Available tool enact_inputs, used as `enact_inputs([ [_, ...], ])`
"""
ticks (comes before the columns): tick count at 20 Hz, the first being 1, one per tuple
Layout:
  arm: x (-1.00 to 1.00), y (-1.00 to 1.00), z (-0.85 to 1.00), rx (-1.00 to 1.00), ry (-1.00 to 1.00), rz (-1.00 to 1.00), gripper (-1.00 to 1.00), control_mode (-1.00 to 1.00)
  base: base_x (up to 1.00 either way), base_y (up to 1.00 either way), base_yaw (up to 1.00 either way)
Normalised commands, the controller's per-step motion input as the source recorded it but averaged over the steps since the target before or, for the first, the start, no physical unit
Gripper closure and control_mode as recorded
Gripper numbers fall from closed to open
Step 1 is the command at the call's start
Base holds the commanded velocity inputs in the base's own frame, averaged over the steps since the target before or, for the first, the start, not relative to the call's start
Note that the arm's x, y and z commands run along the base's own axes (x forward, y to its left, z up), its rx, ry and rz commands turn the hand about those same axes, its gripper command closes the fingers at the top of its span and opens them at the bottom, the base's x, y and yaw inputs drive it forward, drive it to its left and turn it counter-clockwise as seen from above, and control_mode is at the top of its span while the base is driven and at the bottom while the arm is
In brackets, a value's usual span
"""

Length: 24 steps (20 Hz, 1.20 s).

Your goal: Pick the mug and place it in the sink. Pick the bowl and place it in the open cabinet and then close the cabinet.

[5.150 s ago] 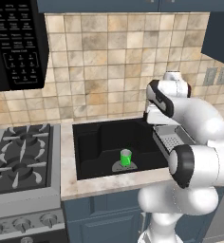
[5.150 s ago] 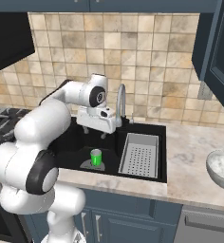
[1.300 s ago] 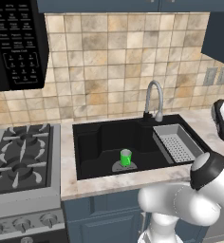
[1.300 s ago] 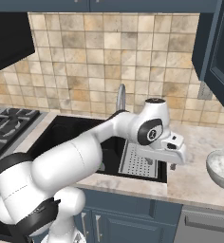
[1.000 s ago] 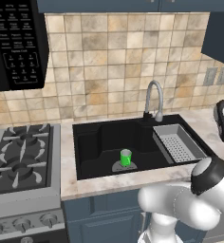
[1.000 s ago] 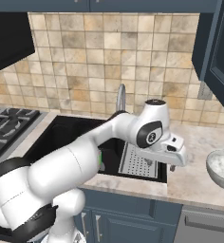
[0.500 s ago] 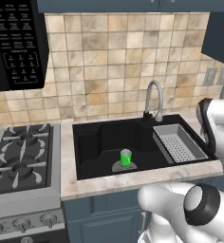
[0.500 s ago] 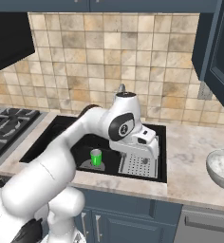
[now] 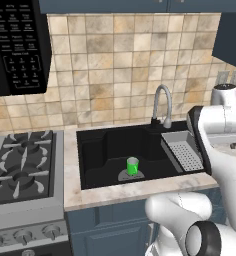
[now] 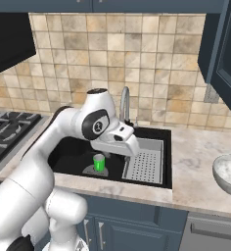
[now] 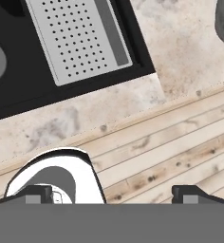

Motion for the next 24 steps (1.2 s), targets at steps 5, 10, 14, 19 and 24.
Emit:
enact_inputs([
  [5,-0.03,0.09,0.19,0.00,0.00,0.00,-1.00,-1.00,0.00,0.00,0.00],
  [10,0.00,0.43,0.09,0.00,0.00,0.00,-1.00,-1.00,0.00,0.00,0.00],
  [14,-0.04,0.34,0.02,0.00,0.00,0.00,-1.00,-1.00,0.00,0.00,0.00],
  [19,-0.14,0.22,0.00,0.00,0.00,0.00,-1.00,-1.00,0.00,0.00,0.00],
  [24,-0.19,0.00,0.00,0.01,0.00,0.00,-1.00,1.00,-0.45,0.00,0.00],
])
